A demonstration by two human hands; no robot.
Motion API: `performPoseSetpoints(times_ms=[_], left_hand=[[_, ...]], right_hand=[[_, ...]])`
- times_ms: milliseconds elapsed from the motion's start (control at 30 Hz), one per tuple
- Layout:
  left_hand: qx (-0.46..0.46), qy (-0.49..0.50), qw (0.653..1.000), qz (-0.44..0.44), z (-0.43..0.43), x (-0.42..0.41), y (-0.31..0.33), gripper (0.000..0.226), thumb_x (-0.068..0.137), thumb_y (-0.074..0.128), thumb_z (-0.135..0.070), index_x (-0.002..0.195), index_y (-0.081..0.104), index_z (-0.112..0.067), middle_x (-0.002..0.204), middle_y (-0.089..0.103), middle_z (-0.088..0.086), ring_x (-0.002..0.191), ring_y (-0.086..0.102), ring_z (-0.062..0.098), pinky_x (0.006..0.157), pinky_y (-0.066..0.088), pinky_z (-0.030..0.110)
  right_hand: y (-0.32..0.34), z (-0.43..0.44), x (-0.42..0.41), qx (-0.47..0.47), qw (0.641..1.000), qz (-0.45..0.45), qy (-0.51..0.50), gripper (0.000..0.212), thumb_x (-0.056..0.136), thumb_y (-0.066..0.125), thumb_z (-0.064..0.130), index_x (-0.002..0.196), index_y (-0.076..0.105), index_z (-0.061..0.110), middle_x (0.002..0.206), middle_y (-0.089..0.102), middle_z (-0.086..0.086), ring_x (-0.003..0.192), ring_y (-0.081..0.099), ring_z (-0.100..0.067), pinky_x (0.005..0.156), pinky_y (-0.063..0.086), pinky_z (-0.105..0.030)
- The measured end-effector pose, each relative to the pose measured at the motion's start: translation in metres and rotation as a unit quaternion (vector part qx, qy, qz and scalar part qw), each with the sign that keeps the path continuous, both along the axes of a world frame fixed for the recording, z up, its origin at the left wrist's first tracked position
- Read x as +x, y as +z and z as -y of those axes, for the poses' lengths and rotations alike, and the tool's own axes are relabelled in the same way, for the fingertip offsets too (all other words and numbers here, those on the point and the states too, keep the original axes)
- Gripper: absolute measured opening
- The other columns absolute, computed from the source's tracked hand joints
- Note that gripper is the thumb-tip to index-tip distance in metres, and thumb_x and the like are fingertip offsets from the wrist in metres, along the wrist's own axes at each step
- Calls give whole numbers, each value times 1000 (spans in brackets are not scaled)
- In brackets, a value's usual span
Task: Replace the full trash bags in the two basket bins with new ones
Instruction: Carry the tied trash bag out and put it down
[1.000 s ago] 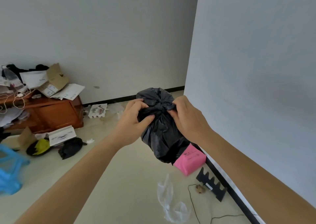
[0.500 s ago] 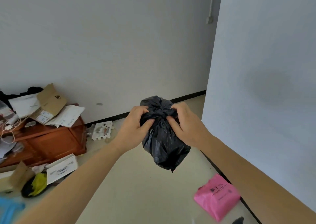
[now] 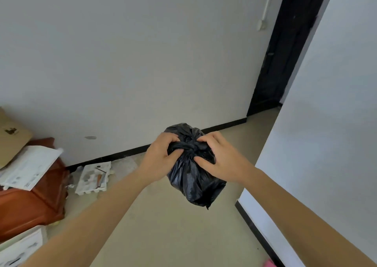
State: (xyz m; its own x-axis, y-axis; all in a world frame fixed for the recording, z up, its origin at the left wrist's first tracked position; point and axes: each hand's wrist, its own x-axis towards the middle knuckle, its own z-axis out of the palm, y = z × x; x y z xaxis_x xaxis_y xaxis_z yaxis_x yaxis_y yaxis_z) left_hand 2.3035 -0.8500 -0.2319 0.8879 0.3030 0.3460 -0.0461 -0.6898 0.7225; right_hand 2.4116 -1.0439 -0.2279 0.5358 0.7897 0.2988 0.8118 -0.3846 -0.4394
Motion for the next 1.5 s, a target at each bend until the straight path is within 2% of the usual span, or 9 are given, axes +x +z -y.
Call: performPoseSetpoints(times_ms=[67,267,367,500,733,867,1033,1333,1500], left_hand=[[9,-26,1000,-6,-20,62,8,9,91,63,-14,98,60,-18,108,57,-6,105,54,8,87,40,13],[37,-99,994,-35,-49,254,3,8,89,64,-15,96,61,-17,103,55,-7,99,55,10,87,44,28],[33,-111,992,-49,-59,357,-16,8,90,63,-17,97,61,-19,102,54,-8,96,55,9,85,44,26],[45,-128,988,-74,-68,490,-30,7,90,63,-15,94,60,-20,96,51,-15,88,53,-1,74,37,13],[98,-149,983,-45,-114,694,-19,8,90,61,-15,97,60,-20,98,58,-7,87,59,12,76,48,28],[62,-156,984,-59,-143,813,-45,9,91,60,-18,94,58,-26,98,58,-10,90,56,5,77,47,24],[14,-210,973,-95,-169,970,-83,9,91,62,-17,93,59,-25,98,59,-8,92,53,-3,77,40,18],[21,-312,944,-107,-136,1230,-63,7,90,64,-14,95,60,-17,97,61,1,91,58,14,79,47,28],[25,-320,938,-132,-91,1362,-108,8,92,62,-15,93,56,-21,94,57,-2,81,51,3,71,38,19]], right_hand=[[1,-15,52,1,999,1,-33,57,91,60,51,139,43,25,129,40,8,106,50,-4,90,40,-15],[-20,-34,213,-15,992,23,-124,58,90,56,55,138,42,26,132,40,9,101,54,-9,82,50,-26],[-43,-44,307,-18,988,43,-150,59,90,53,56,137,45,22,131,45,4,111,53,-16,92,48,-31],[-63,-56,435,-48,981,55,-182,60,88,50,55,135,49,18,129,50,1,122,48,-22,108,37,-33],[-43,-107,636,-57,978,60,-192,50,89,56,45,128,53,14,124,52,-1,115,50,-20,107,39,-35],[-63,-134,752,-73,975,51,-206,42,88,52,45,117,56,15,117,53,2,109,52,-19,103,42,-37],[-87,-154,889,-109,964,45,-239,37,90,58,42,116,57,15,116,54,2,112,50,-16,109,35,-31],[-72,-113,1108,-131,930,67,-338,34,93,54,46,113,58,19,112,57,4,104,56,-15,103,39,-30],[-122,-67,1238,-164,918,83,-351,35,96,50,49,114,58,20,111,58,5,101,58,-15,102,42,-33]])
